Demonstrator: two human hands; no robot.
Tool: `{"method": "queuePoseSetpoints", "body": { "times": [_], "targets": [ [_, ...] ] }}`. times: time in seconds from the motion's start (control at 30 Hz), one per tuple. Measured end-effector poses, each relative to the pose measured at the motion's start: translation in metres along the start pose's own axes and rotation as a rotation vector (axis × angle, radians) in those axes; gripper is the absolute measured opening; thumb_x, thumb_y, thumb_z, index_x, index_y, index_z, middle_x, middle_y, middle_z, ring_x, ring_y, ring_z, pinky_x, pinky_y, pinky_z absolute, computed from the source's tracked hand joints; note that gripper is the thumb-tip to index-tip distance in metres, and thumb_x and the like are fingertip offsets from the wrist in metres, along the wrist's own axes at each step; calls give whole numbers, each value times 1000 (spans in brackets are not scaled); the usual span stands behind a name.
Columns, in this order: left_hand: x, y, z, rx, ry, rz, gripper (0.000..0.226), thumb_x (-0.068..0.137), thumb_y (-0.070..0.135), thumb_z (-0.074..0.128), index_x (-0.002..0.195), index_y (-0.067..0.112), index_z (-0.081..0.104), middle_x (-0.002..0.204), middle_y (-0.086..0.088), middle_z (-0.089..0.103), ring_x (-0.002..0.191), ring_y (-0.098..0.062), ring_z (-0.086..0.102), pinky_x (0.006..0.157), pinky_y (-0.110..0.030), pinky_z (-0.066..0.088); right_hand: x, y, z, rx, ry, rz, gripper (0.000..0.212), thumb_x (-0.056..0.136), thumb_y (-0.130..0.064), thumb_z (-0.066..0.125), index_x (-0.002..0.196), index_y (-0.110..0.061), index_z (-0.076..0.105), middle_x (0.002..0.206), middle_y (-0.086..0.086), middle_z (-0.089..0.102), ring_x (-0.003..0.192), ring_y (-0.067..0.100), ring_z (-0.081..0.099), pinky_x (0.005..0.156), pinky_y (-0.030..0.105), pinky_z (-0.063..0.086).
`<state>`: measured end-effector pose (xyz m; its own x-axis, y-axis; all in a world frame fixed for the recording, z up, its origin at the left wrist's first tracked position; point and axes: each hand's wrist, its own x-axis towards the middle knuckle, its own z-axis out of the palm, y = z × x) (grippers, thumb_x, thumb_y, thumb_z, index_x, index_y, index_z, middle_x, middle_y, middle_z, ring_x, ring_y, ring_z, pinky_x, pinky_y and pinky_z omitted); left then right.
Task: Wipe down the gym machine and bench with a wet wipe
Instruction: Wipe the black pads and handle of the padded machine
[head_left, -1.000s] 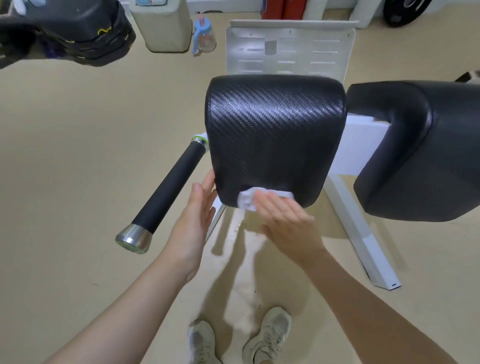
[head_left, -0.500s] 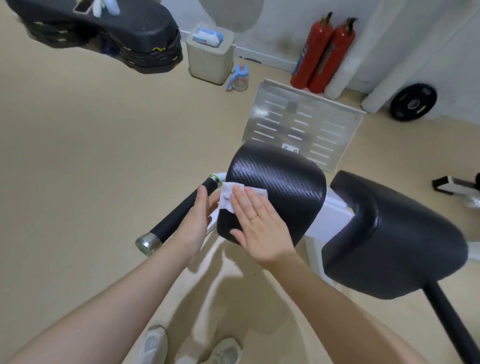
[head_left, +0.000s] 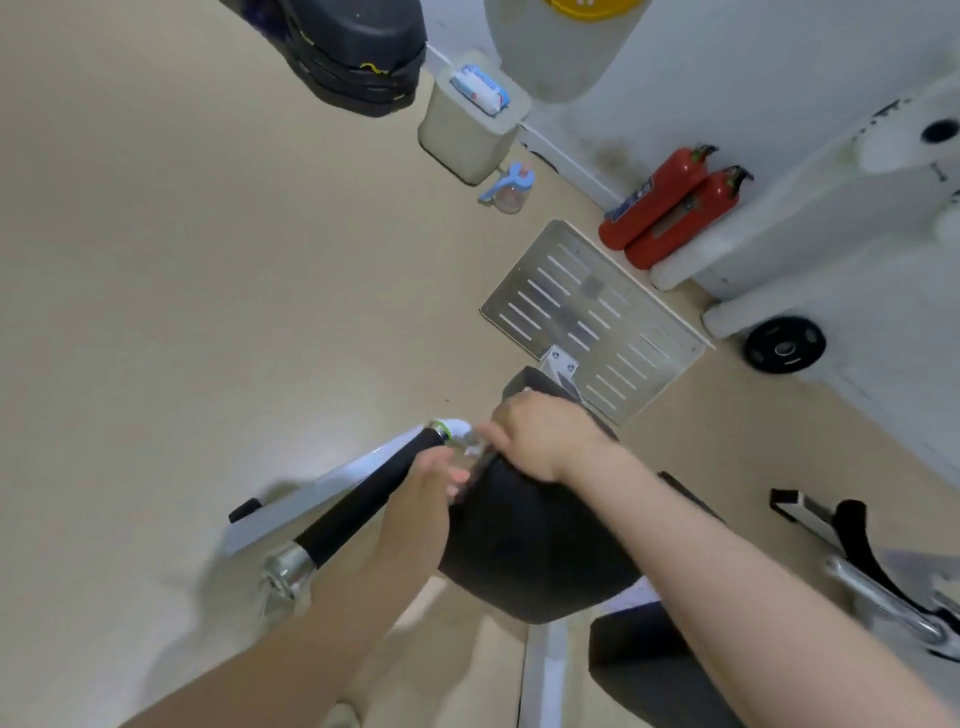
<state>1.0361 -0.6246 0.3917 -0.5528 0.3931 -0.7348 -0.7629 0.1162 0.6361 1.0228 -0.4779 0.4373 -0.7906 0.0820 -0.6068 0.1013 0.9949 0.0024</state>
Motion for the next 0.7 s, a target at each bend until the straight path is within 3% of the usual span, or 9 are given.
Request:
{"method": "queuePoseSetpoints", "body": {
  "times": [0.07, 0.17, 0.23, 0.33, 0.43, 0.53, 0.6, 0.63, 0.7],
  "targets": [
    [5, 1, -2, 141, 48, 44, 8, 75, 31, 54, 75, 25, 59, 77, 3, 59, 76, -17, 52, 80, -33, 42, 17, 24, -11, 266, -151, 135, 52, 97, -47, 28, 105, -15, 67, 118, 10, 62, 115, 28, 52, 98, 36, 40],
    [8, 11, -2, 514, -131, 203, 15, 86, 28, 51, 72, 24, 49, 73, 7, 51, 71, -9, 48, 78, -32, 38, 24, 41, -8, 430, -161, 130, 48, 98, -46, 30, 103, -16, 67, 116, 5, 64, 112, 22, 54, 100, 35, 37],
    [10, 19, -1, 522, -225, 224, 15, 83, 39, 58, 76, 26, 55, 78, 8, 53, 73, -7, 51, 76, -26, 39, 13, 39, -5, 410, -139, 6, 45, 99, -41, 30, 99, -13, 65, 108, 4, 64, 105, 19, 55, 97, 36, 39],
    [11, 23, 3, 563, -194, 157, 36, 78, 47, 66, 105, 23, 61, 94, 7, 62, 85, -5, 57, 72, -12, 38, -6, 39, 4, 326, -40, -260, 50, 97, -43, 23, 103, -15, 64, 107, -1, 64, 107, 12, 50, 99, 29, 37],
    [15, 27, 9, 604, -154, 182, 44, 79, 47, 66, 114, 22, 57, 100, 9, 60, 89, -5, 55, 73, -13, 36, 2, 57, 13, 489, 1, -351, 60, 95, -50, 20, 106, -12, 66, 110, 0, 65, 111, 10, 50, 102, 18, 31],
    [28, 36, 18, 543, -177, 128, 47, 82, 43, 63, 125, 31, 50, 110, 12, 57, 100, -5, 55, 88, -18, 33, 36, 82, 19, 768, -61, -190, 51, 96, -39, 28, 102, -8, 67, 114, 7, 62, 114, 13, 49, 99, 7, 28],
    [36, 43, 24, 506, -147, 111, 37, 82, 42, 64, 117, 34, 54, 107, 11, 58, 100, -6, 56, 91, -22, 37, 65, 99, 25, 798, -144, -89, 43, 101, -24, 29, 104, -5, 67, 117, 12, 60, 115, 17, 47, 92, -1, 25],
    [40, 47, 28, 494, -134, 99, 33, 81, 41, 65, 112, 34, 57, 105, 10, 60, 100, -7, 56, 93, -24, 39, 77, 106, 28, 776, -171, -64, 42, 102, -21, 28, 105, -5, 66, 117, 12, 60, 115, 18, 47, 90, 0, 26],
    [45, 53, 36, 534, -146, 74, 31, 80, 41, 66, 109, 30, 63, 101, 13, 64, 98, -6, 59, 96, -26, 43, 94, 116, 33, 726, -218, -11, 43, 102, -25, 26, 105, -9, 66, 117, 7, 60, 115, 20, 50, 90, 14, 33]
  ]
}}
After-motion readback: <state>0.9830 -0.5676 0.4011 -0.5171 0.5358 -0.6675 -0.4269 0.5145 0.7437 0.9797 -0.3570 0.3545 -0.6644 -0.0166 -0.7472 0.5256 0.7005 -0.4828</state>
